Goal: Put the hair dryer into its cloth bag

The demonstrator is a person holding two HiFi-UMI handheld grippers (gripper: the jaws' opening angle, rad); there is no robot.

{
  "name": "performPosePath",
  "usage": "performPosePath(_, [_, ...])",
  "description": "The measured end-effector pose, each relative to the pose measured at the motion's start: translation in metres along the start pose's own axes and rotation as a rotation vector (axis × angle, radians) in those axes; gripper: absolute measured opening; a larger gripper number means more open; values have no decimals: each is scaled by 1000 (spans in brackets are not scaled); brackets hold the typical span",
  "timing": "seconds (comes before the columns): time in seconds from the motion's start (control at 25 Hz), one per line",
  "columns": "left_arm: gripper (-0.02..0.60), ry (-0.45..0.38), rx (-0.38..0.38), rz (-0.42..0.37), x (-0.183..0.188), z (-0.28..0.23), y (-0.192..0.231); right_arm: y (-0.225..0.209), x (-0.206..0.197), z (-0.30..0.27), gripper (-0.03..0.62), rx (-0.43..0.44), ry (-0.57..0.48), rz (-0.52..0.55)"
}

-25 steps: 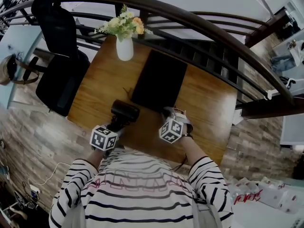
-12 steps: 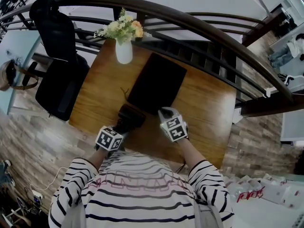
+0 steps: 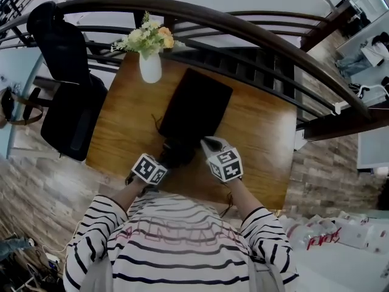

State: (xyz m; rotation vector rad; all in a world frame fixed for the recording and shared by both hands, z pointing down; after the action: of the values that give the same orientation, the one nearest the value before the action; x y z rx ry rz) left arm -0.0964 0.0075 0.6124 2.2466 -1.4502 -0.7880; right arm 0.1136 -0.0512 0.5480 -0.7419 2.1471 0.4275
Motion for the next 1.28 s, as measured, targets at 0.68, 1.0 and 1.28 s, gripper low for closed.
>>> performPosePath(0.68, [121, 185, 37, -190, 23, -19, -17, 7, -2, 15, 11, -62, -41, -22])
performPosePath(1.0, [121, 131, 37, -115, 37, -15, -11, 17, -11, 20, 11, -75, -11, 21])
performPosePath(1.28, [121, 46, 70, -32, 56, -9, 1, 27, -13, 25, 12, -77, -17, 23])
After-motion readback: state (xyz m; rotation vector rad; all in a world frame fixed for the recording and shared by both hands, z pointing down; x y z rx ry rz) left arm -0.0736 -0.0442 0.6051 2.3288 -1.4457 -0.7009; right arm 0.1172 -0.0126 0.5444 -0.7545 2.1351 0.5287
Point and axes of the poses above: the fingertips, and each gripper's own axes: z backward along the fingers, y to its left, x out of its top, the point moved 9 cm from there along z, backward along the fingers, and after that the axes turned 15 degrees about z, right-handed, at the moved point
